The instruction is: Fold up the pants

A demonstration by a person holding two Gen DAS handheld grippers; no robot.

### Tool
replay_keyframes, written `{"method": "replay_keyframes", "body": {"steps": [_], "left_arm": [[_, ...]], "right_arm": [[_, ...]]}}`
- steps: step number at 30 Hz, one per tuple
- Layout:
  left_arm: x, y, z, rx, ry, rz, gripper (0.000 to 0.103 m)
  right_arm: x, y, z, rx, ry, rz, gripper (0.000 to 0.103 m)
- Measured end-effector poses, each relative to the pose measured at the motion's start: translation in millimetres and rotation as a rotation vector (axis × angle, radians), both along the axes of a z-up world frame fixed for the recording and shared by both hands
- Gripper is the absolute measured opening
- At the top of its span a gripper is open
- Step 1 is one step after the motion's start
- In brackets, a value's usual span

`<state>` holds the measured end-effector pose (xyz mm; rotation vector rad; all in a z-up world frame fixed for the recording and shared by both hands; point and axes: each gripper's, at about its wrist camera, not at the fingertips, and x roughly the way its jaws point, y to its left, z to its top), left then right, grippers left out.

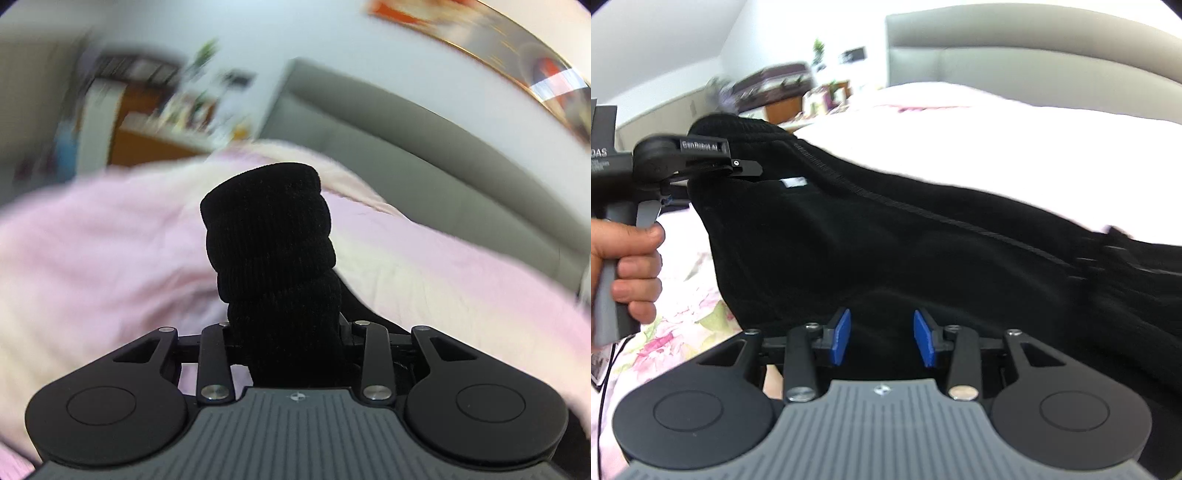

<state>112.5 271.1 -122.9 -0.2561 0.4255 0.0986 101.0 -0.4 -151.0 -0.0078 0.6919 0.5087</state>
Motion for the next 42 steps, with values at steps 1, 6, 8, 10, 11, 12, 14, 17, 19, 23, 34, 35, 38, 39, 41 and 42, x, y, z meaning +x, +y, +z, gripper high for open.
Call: {"method": "replay_keyframes", "body": {"steps": [1,6,8,10,11,12,14,17,19,23,34,35,38,39,41,42], "left_arm": [[-1.1,-20.5,7.8,0.109,-0.022,-0.044,0.040],[-15.7,-124.1,13.0,0.555,-0.134,-0.289,0.040],[-21.7,-162.3,-2.2,0.687,-0.134,-0.414,0.043],[-15.7,-196.6,-30.5,0.813,-0.032,-0.537,0.049],[-8.3,-210.7,-50.7,0.853,0.045,-0.600,0.053],[-2.2,-221.3,-69.8,0.885,0.116,-0.651,0.053],[-5.6,-237.0,-96.9,1.014,0.143,-0.689,0.050],[-4.7,-231.0,-76.6,0.949,0.164,-0.650,0.059],[-2.4,-209.7,-55.2,0.795,0.196,-0.652,0.069],[-18.8,-159.5,-28.9,0.483,0.212,-0.659,0.094],[32.6,-11.0,-74.7,-0.433,0.405,-0.356,0.097],[30.6,-11.5,-80.2,-0.476,0.401,-0.372,0.097],[28.2,-11.9,-92.7,-0.573,0.413,-0.387,0.089],[20.5,-10.1,-92.1,-0.578,0.396,-0.383,0.089],[20.1,-8.4,-92.7,-0.594,0.380,-0.396,0.088],[21.1,-8.6,-92.8,-0.599,0.377,-0.402,0.087]], "right_arm": [[-3.6,-13.8,4.9,0.012,-0.009,-0.027,0.036],[-15.6,-90.0,22.3,0.113,-0.004,-0.214,0.037],[-18.0,-115.1,23.8,0.128,-0.004,-0.277,0.037],[-20.0,-135.5,23.7,0.143,0.005,-0.328,0.037],[-20.6,-142.5,23.1,0.154,0.009,-0.349,0.037],[-20.5,-152.1,23.1,0.168,0.013,-0.370,0.037],[-20.7,-162.2,24.1,0.188,0.020,-0.401,0.037],[-19.8,-165.5,28.7,0.195,0.012,-0.384,0.040],[-20.6,-170.2,29.6,0.190,0.012,-0.354,0.048],[-5.3,-158.7,36.9,0.212,0.034,-0.286,0.055],[60.1,-87.5,5.2,0.352,0.334,-0.216,0.058],[62.9,-86.2,-2.5,0.384,0.380,-0.206,0.048],[59.2,-78.0,0.8,0.372,0.374,-0.176,0.033],[52.0,-78.9,11.0,0.393,0.311,-0.136,0.029],[43.0,-96.3,15.7,0.578,0.288,-0.097,0.020],[40.0,-103.1,12.0,0.617,0.304,-0.118,0.019]]}}
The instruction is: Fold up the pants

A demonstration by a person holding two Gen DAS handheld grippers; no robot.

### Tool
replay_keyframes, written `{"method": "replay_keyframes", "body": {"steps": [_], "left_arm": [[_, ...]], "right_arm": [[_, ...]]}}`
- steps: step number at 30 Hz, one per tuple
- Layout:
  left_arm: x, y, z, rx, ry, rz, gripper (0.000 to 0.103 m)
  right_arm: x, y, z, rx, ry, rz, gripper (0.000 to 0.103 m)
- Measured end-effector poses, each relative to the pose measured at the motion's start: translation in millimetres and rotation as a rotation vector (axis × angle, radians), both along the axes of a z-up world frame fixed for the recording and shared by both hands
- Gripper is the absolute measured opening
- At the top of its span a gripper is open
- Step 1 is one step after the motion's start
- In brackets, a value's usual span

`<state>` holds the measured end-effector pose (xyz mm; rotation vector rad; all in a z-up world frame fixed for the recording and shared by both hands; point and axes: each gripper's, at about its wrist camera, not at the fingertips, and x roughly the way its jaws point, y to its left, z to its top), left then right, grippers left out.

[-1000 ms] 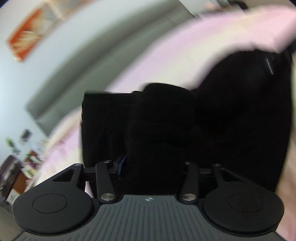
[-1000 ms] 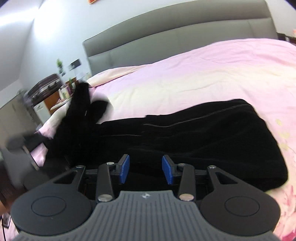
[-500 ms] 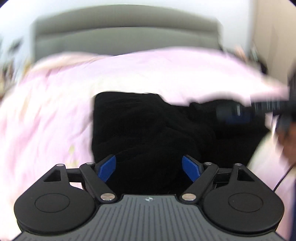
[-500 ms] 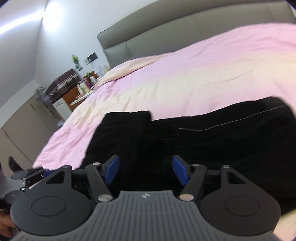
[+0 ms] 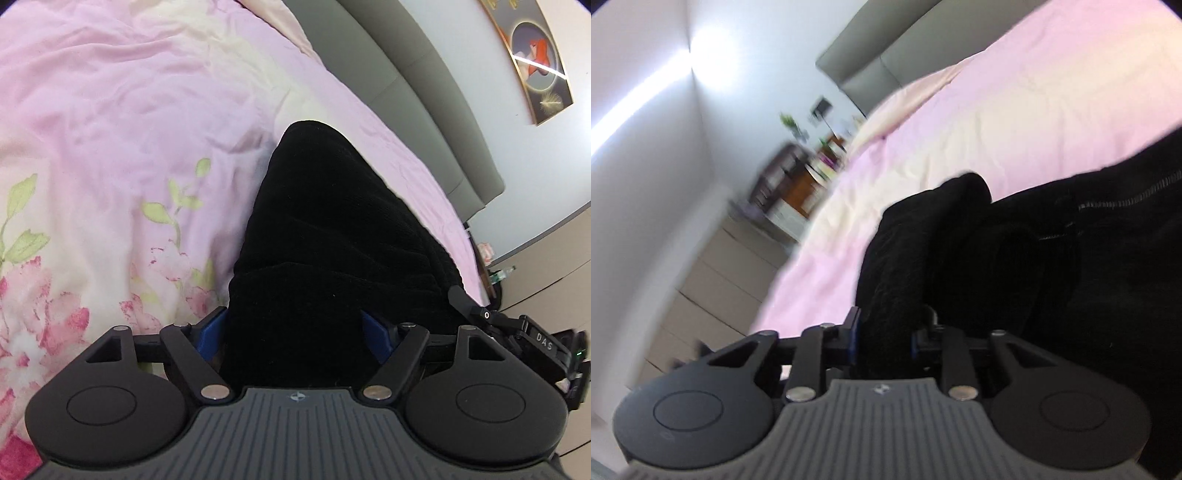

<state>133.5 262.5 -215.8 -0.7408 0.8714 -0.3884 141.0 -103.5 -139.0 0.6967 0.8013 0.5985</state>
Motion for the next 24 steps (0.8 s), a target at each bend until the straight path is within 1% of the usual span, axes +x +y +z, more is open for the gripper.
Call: {"method": "replay_keyframes", "body": {"steps": [1,3,4,5,7,8,9,10,12,13,15,16,17,18,20,21,22,23,24], "left_arm": [[5.0,-1.4,-0.7,0.011,0.004,-0.001,0.085],[7.2,-7.6,-2.0,0.047,0.023,-0.018,0.082],[7.8,-12.2,-3.9,0.060,0.031,-0.027,0.082],[4.3,-16.0,-4.8,0.089,0.033,-0.029,0.084],[-2.2,-24.8,-3.5,0.163,0.020,-0.046,0.086],[-3.8,-29.2,-3.3,0.198,0.009,-0.052,0.086],[-6.3,-31.8,-2.5,0.219,0.003,-0.053,0.086],[-6.5,-33.5,-2.7,0.226,0.006,-0.051,0.086],[-7.9,-34.7,-1.4,0.233,0.023,-0.044,0.086],[-8.8,-35.8,-0.3,0.241,0.026,-0.044,0.086],[-15.9,-38.9,5.6,0.279,0.024,-0.044,0.086],[-18.3,-40.1,8.4,0.297,0.020,-0.041,0.086],[-20.8,-40.5,11.7,0.313,0.017,-0.036,0.086],[-23.2,-40.3,15.3,0.321,0.016,-0.026,0.086],[-28.5,-40.5,24.2,0.339,0.012,0.000,0.083],[-31.0,-42.1,30.0,0.363,0.004,0.015,0.082],[-33.0,-44.6,36.4,0.394,-0.009,0.029,0.080],[-33.1,-48.9,44.5,0.432,-0.031,0.041,0.080],[-32.8,-54.5,52.9,0.467,-0.058,0.048,0.080]], "right_arm": [[-0.7,-2.0,-6.6,-0.023,0.028,-0.017,0.019],[3.5,1.0,-32.1,-0.162,0.110,-0.035,0.021],[4.5,1.8,-44.6,-0.192,0.115,-0.032,0.020],[3.7,0.3,-52.2,-0.175,0.093,-0.033,0.020],[0.4,0.4,-48.0,-0.172,0.094,-0.037,0.022],[-3.6,3.0,-41.8,-0.196,0.084,-0.032,0.023],[-9.2,6.9,-35.7,-0.242,0.060,-0.011,0.027],[-14.8,11.8,-30.0,-0.306,0.030,0.015,0.033],[-27.7,17.2,-23.6,-0.412,-0.003,0.059,0.041],[-32.8,16.3,-21.0,-0.430,-0.006,0.076,0.041],[-41.4,9.1,-12.0,-0.430,0.005,0.098,0.042],[-47.3,4.4,-5.7,-0.437,-0.007,0.096,0.042],[-54.2,-2.5,1.1,-0.455,-0.030,0.080,0.041],[-62.3,-14.3,8.1,-0.457,-0.056,0.059,0.043],[-76.8,-42.5,19.8,-0.420,-0.085,0.001,0.049],[-85.0,-61.5,26.7,-0.409,-0.094,-0.051,0.051],[-90.9,-79.5,32.1,-0.405,-0.102,-0.100,0.052],[-97.2,-96.9,36.5,-0.405,-0.108,-0.155,0.052],[-103.4,-114.3,39.9,-0.404,-0.111,-0.221,0.055]]}}
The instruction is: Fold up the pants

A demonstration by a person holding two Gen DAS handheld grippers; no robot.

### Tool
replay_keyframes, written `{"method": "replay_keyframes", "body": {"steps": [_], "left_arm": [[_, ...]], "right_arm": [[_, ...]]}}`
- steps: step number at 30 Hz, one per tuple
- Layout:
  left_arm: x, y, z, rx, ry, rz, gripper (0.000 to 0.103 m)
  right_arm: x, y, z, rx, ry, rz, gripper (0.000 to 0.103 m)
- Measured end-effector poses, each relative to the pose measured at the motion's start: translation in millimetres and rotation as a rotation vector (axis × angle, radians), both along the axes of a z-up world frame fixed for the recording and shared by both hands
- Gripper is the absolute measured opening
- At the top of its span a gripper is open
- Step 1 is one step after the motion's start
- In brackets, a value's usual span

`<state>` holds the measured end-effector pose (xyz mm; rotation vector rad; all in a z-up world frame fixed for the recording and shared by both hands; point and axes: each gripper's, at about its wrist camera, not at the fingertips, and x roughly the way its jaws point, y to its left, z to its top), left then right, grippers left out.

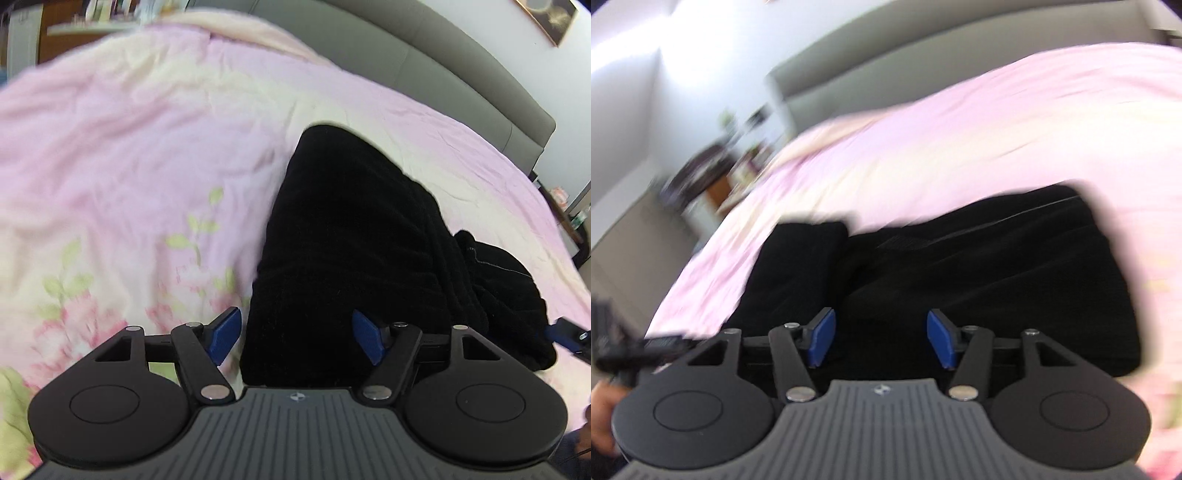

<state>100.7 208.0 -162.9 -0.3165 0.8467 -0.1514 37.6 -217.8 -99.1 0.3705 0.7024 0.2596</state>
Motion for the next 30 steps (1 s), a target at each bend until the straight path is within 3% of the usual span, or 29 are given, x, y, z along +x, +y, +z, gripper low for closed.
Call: {"method": "replay_keyframes", "body": {"steps": [3,6,9,12,18,20,26,30], "left_arm": [[1.5,-24.7,23.8,0.078,-0.070,-0.023,0.080],[7.2,-59.7,40.9,0.138,-0.119,-0.090,0.081],[12.9,-102.4,50.5,0.184,-0.159,-0.193,0.082],[18.0,-143.4,50.2,0.197,-0.185,-0.299,0.083],[32.8,-208.6,33.9,0.224,-0.186,-0.438,0.086],[37.5,-222.8,29.6,0.222,-0.171,-0.452,0.086],[52.2,-243.8,8.2,0.218,-0.117,-0.479,0.086],[62.3,-255.4,-19.5,0.180,-0.010,-0.522,0.089]], "right_arm": [[-16.8,-49.9,2.4,0.044,-0.020,-0.244,0.066],[-33.2,-85.9,-12.4,0.160,0.021,-0.470,0.070],[-40.0,-97.7,-33.3,0.275,0.067,-0.587,0.071],[-38.5,-102.4,-50.5,0.407,0.113,-0.615,0.075],[-28.2,-110.5,-66.3,0.485,0.151,-0.646,0.077],[-29.1,-113.8,-76.9,0.526,0.189,-0.662,0.075],[-23.8,-117.4,-89.5,0.637,0.175,-0.663,0.078],[-22.0,-116.1,-88.4,0.635,0.162,-0.644,0.075]]}}
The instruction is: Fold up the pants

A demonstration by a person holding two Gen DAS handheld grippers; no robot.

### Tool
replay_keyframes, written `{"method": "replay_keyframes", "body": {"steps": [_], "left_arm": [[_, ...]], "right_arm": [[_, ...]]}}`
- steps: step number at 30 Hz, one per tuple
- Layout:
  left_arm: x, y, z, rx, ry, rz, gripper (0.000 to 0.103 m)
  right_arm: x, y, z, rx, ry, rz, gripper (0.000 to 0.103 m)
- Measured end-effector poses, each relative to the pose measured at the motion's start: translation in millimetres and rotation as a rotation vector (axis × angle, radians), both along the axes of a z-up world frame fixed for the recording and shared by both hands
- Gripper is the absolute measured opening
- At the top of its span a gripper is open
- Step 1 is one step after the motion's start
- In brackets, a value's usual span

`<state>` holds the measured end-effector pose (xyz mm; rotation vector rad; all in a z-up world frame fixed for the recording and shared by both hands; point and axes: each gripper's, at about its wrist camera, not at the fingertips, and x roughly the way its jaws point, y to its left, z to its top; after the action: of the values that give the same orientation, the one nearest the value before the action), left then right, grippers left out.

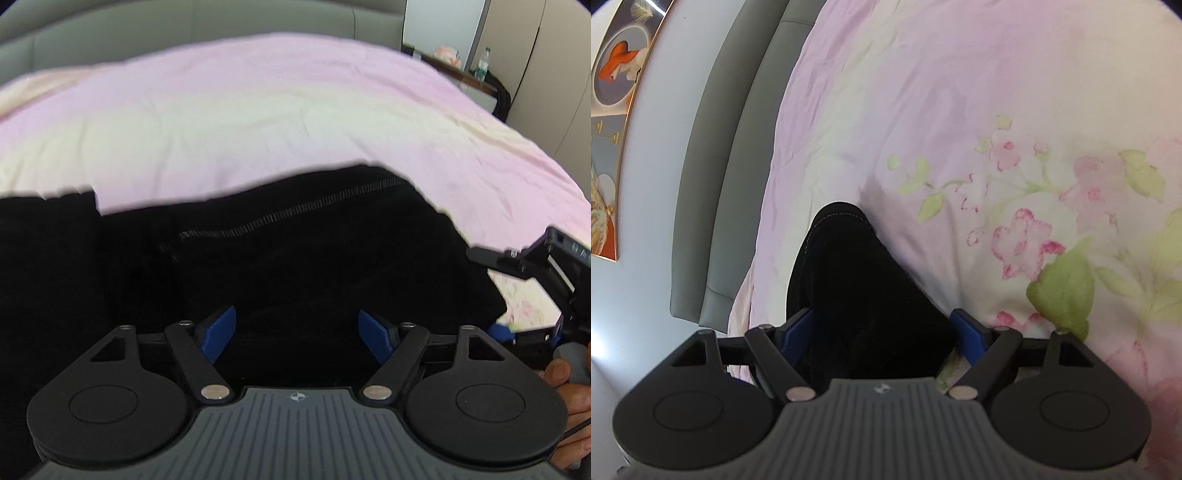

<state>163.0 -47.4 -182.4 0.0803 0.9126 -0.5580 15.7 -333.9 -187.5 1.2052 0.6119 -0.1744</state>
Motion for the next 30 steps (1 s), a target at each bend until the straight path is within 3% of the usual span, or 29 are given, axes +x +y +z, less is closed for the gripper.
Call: {"method": "replay_keyframes", "body": {"steps": [3,8,9,10,11,12,14,15,16,17,19,21,24,26,28,30], "left_arm": [[1.9,-5.5,-14.0,-0.029,0.047,-0.001,0.090],[-7.4,-18.4,-14.6,0.022,0.017,0.004,0.091],[-7.2,-15.6,-14.1,0.010,0.022,0.009,0.091],[-7.3,-11.9,-13.6,-0.006,0.027,0.011,0.091],[-7.8,-7.8,-12.4,-0.023,0.032,0.013,0.091],[-9.2,-3.8,-8.7,-0.037,0.032,0.018,0.088],[-15.4,9.6,8.1,-0.089,0.021,0.048,0.062],[-21.8,21.8,20.7,-0.133,0.002,0.061,0.059],[-30.4,35.1,34.5,-0.173,-0.041,0.072,0.061],[-41.3,50.5,49.7,-0.194,-0.106,0.088,0.071],[-63.5,83.5,76.5,-0.152,-0.253,0.146,0.090],[-74.7,114.9,88.4,-0.091,-0.327,0.196,0.091],[-68.8,163.6,74.5,0.010,-0.271,0.297,0.086],[-62.1,193.8,53.2,0.066,-0.192,0.385,0.071],[-59.8,218.9,31.9,0.067,-0.116,0.466,0.066],[-64.4,239.8,16.3,0.027,-0.105,0.481,0.071]], "right_arm": [[2.6,4.8,4.2,-0.047,0.005,0.029,0.073],[15.9,12.4,5.3,-0.117,0.021,0.064,0.072],[16.5,13.6,6.7,-0.131,0.020,0.071,0.064],[15.8,13.6,8.4,-0.145,0.018,0.073,0.046],[14.8,12.5,8.9,-0.143,0.003,0.077,0.039],[15.7,11.8,9.0,-0.133,-0.023,0.083,0.033],[19.1,15.1,15.7,-0.175,-0.071,0.097,0.030],[19.6,17.5,20.8,-0.204,-0.093,0.108,0.030],[19.7,19.5,25.1,-0.225,-0.113,0.115,0.029],[21.6,21.7,28.9,-0.238,-0.128,0.120,0.029],[22.6,22.5,29.7,-0.241,-0.128,0.118,0.029],[23.5,18.9,24.3,-0.209,-0.102,0.102,0.029],[19.4,13.4,14.8,-0.147,-0.071,0.074,0.029],[16.7,12.9,14.6,-0.136,-0.065,0.069,0.029],[14.4,15.0,17.2,-0.145,-0.063,0.067,0.029],[12.5,18.4,18.4,-0.153,-0.059,0.062,0.029]]}}
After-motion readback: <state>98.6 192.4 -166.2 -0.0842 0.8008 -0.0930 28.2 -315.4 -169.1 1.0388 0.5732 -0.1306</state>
